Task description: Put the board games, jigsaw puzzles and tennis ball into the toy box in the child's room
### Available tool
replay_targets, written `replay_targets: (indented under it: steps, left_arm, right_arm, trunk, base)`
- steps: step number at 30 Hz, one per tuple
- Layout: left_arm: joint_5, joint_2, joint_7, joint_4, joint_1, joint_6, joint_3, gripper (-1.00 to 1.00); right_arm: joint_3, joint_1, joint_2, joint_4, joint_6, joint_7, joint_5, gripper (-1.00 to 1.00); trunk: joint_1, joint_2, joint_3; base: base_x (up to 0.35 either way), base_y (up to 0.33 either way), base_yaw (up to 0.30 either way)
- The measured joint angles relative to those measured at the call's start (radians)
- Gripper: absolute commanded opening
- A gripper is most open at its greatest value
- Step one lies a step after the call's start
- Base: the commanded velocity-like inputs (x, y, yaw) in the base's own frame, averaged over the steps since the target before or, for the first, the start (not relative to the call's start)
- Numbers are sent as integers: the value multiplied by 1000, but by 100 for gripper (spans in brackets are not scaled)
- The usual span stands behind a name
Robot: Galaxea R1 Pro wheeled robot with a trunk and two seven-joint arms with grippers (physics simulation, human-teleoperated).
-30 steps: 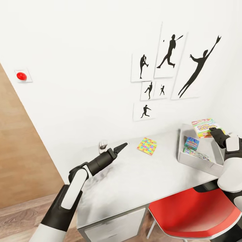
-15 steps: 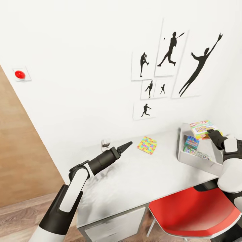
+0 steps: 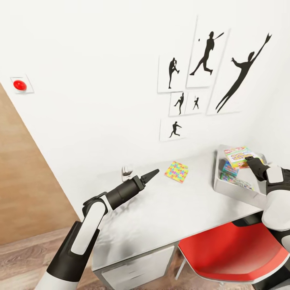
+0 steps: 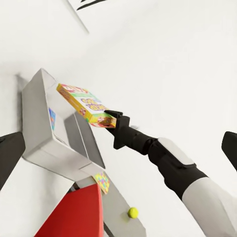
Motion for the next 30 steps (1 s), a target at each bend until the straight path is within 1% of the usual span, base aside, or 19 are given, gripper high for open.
replay_targets:
  steps: [12, 15, 22, 30]
  left_arm:
    - [0, 0, 0, -2, 0, 0, 0, 100]
    - [0, 0, 0, -2, 0, 0, 0, 100]
    - [1, 1, 1, -2, 0, 0, 0, 100]
    - [1, 1, 1, -2, 0, 0, 0, 100]
  right_arm:
    - [0, -5, -3, 0, 1, 0, -3, -100]
    - [0, -5, -6, -2, 2, 0, -4, -100]
    - [0, -7, -25, -6, 2, 0, -9, -100]
    - [0, -9, -36, -6, 3, 0, -16, -100]
  trunk:
    - [0, 0, -19]
    - [0, 0, -24]
    - [0, 0, -35]
    - [0, 0, -48]
  base:
    - [0, 0, 0]
    - [0, 0, 0]
    - [0, 0, 0]
    - [0, 0, 0]
